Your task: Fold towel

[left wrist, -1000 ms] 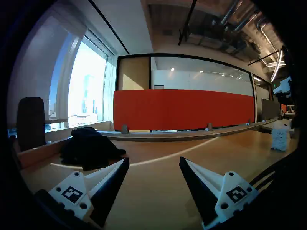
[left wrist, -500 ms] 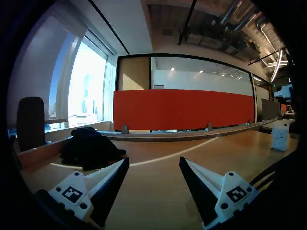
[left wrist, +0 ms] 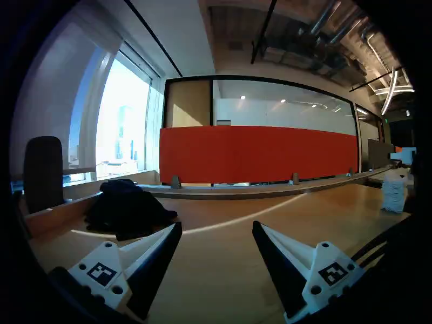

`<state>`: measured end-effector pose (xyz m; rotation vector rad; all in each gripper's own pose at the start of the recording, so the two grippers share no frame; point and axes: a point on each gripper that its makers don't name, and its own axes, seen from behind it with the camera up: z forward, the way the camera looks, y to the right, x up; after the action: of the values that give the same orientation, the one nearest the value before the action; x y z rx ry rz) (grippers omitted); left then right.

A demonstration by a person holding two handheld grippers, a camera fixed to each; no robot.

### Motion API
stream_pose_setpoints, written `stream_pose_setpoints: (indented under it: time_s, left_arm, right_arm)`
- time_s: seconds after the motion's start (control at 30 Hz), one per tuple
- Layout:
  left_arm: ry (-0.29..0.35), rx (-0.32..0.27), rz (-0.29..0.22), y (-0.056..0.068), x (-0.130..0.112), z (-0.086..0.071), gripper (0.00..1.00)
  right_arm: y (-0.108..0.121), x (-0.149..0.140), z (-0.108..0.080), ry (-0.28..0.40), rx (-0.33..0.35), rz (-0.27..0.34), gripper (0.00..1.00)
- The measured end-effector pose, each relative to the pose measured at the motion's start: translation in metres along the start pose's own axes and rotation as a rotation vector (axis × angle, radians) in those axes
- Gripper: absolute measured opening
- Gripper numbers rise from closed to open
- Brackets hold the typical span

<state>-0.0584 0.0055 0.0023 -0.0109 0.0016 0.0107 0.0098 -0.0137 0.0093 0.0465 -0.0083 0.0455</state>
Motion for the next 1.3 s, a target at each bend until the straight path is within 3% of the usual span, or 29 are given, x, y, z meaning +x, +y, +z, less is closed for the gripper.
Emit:
stream_pose_setpoints:
  time_s: [0.2, 0.7, 1.3]
  left_arm:
    - [0.0, 0.0, 0.0, 0.0, -0.001, 0.0, 0.97]
    - [0.0, 0.0, 0.0, 0.0, -0.002, 0.0, 0.97]
    - [0.001, 0.0, 0.0, 0.001, -0.002, 0.001, 0.97]
  right_arm:
    - [0.012, -0.017, 0.002, 0.007, -0.041, -0.016, 0.99]
    - [0.022, -0.057, 0.0, 0.005, -0.03, -0.004, 0.99]
    - [0.017, -0.067, -0.001, 0.009, -0.01, -0.048, 0.99]
